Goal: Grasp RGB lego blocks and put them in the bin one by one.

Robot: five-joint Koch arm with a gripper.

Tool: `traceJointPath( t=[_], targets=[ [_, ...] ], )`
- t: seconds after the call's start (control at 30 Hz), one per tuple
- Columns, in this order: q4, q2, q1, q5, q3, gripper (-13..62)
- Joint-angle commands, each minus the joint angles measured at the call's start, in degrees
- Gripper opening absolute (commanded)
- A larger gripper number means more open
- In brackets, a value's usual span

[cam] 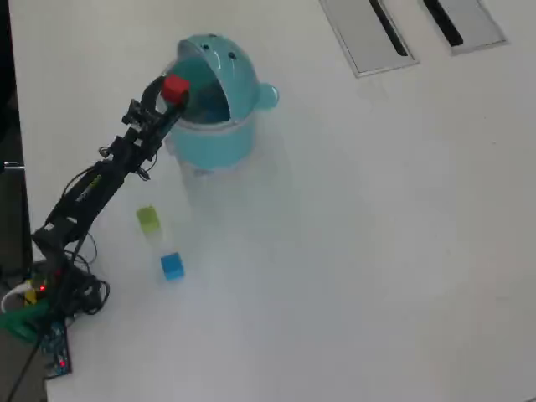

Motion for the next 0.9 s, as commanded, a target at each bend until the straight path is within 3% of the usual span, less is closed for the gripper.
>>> traceJointPath(
  t=[0.0, 0.37, 0.43, 0.6, 0.87],
  targets=[
    [-2.55, 0.35, -1.67, -0.79, -5.80, -4.7],
    [-5.89, -8.17, -1.67, -8.00, -6.42, 2.3],
    [-6.33, -9.93, -0.79, -14.06, -7.47, 12.4],
    [-6.15, -10.72, -0.62, -19.60, -6.86, 23.1],
    [-5.36, -8.35, -0.62, -22.41, -5.45, 25.5]
  ],
)
